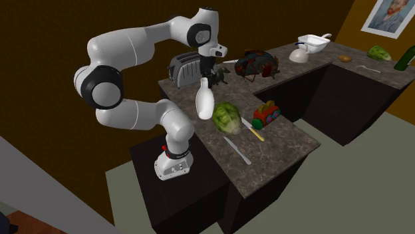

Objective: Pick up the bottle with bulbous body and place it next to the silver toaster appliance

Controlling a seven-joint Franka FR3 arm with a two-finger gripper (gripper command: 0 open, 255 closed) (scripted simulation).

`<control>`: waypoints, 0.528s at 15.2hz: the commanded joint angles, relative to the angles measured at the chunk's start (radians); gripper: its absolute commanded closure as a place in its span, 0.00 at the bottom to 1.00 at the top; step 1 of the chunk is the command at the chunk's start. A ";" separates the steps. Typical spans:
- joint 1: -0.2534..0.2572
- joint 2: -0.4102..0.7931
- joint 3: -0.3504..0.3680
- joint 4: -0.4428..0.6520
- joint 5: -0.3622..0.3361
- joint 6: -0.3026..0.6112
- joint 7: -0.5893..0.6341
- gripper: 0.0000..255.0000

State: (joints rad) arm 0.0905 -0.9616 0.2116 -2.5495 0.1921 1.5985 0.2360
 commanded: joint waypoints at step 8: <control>-0.009 0.037 -0.016 0.144 -0.017 -0.106 0.007 1.00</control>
State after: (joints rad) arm 0.0828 -0.9299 0.1976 -2.4232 0.1773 1.5039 0.2425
